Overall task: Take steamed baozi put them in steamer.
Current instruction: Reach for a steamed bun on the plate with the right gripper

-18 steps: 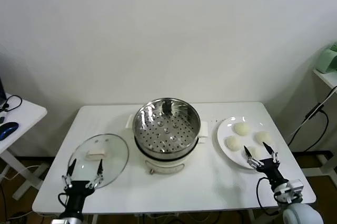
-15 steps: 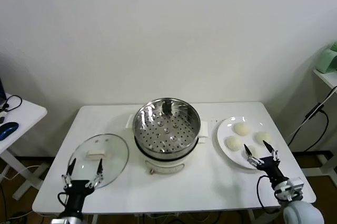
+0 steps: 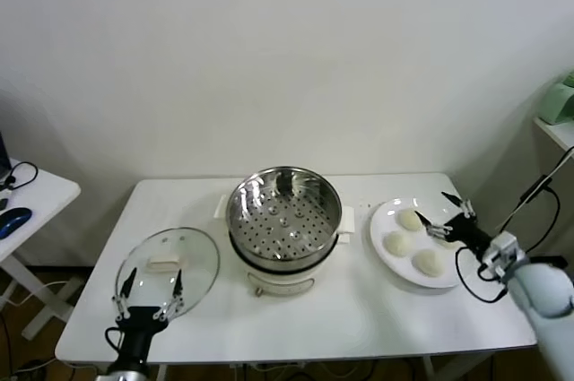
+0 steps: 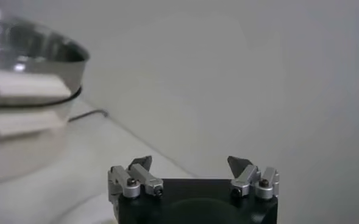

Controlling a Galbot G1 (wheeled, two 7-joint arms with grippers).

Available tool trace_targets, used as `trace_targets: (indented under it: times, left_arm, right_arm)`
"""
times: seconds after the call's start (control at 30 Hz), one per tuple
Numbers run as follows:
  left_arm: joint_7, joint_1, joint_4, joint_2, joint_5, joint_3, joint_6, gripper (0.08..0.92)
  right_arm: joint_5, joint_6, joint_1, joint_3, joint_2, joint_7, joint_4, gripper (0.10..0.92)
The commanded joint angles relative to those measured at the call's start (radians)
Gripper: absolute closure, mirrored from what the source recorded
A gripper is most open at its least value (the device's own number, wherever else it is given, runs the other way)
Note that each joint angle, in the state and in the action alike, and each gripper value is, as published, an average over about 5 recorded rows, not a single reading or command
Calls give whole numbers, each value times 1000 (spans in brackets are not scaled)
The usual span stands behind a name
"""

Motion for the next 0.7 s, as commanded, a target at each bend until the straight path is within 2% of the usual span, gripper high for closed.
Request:
trace_targets:
  times: [0.03, 0.23, 0.33, 0.47, 0.7]
  left_arm:
    - [-10, 3, 0, 4, -10, 28, -2, 177]
    - [-12, -9, 14, 9, -28, 25, 9, 177]
    - [-13, -15, 20, 10, -24, 23, 13, 177]
    - [-13, -25, 26, 12, -18, 21, 16, 177]
    - [-16, -46, 20, 18, -21, 13, 42, 177]
  right_arm:
    - [-201, -2, 477, -401, -257, -392, -239, 203]
    - [-513, 136, 853, -768, -241, -607, -318, 203]
    - [-558, 159, 1013, -928, -193, -667, -377, 203]
    - [-696, 217, 1137, -1038, -70, -715, -522, 203]
    - [-755, 227, 1149, -1049, 120, -727, -716, 203]
